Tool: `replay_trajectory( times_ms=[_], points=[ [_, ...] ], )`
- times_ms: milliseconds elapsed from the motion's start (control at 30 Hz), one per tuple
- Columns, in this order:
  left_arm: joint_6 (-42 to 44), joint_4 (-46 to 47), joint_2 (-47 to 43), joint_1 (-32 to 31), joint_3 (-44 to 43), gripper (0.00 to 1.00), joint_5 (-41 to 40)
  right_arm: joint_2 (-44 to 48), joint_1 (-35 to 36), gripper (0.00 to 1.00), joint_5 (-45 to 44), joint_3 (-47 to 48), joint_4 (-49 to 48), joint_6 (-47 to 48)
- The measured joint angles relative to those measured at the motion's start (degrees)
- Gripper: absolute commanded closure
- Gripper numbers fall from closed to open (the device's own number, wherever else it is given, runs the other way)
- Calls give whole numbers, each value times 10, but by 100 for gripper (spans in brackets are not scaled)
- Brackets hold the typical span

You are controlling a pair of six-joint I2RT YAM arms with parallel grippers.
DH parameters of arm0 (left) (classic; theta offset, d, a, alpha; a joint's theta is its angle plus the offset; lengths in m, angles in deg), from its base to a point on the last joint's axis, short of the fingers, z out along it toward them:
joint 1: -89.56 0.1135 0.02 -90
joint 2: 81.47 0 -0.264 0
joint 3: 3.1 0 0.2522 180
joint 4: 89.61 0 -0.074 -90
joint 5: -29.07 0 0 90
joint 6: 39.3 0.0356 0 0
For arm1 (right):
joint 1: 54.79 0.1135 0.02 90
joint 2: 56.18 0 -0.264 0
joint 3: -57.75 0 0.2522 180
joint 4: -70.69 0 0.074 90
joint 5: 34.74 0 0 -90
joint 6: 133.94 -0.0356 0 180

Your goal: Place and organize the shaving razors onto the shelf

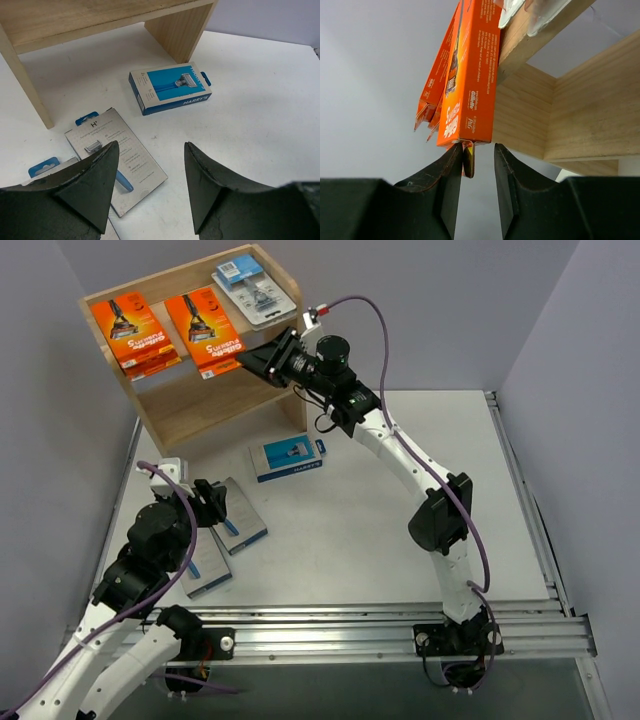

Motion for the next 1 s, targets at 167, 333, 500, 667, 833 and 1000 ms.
replay_trajectory(
  times_ms=[167,333,500,667,833,1000],
  points=[
    [0,0,-2,0,0,37,7,-14,2,83,-4,33,5,-2],
    [0,1,-8,0,1,36,11,-21,2,92,-10,54,4,-8],
    [0,2,-12,0,7,36,13,-40,2,100,-10,75,-9,-22],
    [0,3,-14,-1,7,36,13,-65,4,100,-7,99,-25,-39],
    [0,4,-16,-5,7,36,13,-85,5,100,-7,121,-45,-54],
    [0,5,-17,-10,8,36,13,-94,5,100,-7,131,-60,-63]
  ],
)
